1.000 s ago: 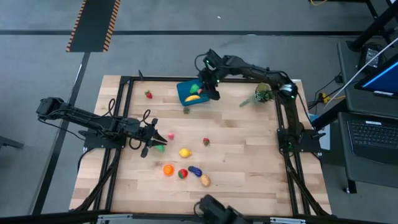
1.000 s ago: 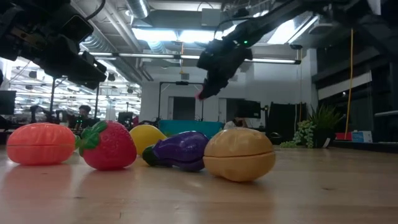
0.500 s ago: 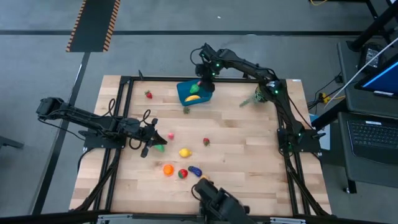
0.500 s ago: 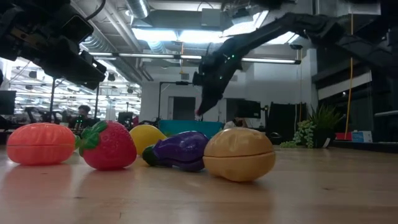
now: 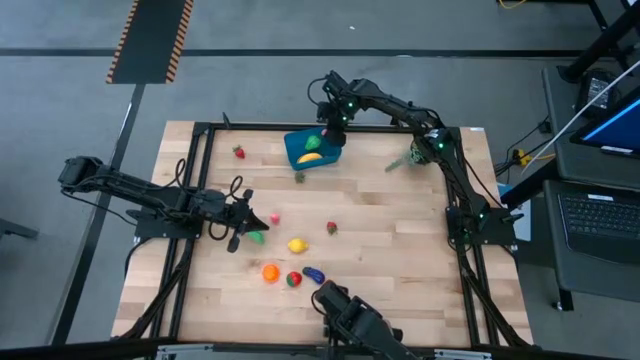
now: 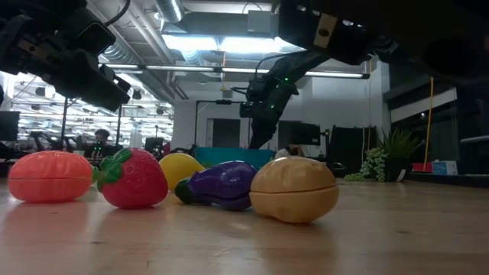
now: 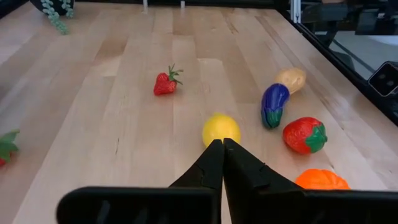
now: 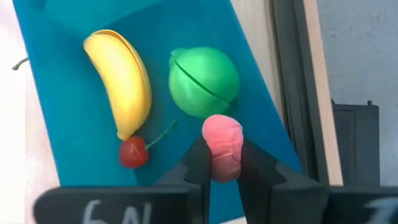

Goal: Pick and placing Produce into tupperware
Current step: Put the peach into the blue bin, then put the pea pod into the blue bin

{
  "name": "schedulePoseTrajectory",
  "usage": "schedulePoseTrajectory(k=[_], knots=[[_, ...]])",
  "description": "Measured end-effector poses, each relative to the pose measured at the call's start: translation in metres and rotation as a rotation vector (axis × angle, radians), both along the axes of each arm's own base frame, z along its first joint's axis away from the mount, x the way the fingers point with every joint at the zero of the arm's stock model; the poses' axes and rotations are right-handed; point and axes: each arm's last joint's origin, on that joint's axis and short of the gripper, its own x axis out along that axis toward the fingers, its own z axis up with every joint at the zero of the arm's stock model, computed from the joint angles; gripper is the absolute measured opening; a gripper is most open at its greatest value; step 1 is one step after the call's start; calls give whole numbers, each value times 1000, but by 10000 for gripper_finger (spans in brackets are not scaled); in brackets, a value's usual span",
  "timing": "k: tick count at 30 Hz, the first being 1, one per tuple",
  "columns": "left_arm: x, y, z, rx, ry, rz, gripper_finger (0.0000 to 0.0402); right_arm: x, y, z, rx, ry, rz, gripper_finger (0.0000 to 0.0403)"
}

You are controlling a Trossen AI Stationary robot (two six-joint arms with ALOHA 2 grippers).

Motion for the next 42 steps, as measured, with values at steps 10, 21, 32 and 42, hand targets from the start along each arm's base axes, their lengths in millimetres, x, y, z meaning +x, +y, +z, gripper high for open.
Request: schedulePoseTrajectory(k=[10, 21, 32, 42], knots=[[0, 0, 0, 1, 2, 0, 31, 0, 1, 0, 3, 3, 1, 69], [-1, 0, -2, 4, 26, 0, 53, 0, 1, 0, 14, 1, -24, 114], [-1, 0, -2, 4, 26, 1, 69, 0, 1, 2, 23, -1, -45, 174], [-1, 3, -2, 27, 23, 115, 82, 0, 3, 20, 85, 1, -159, 183]])
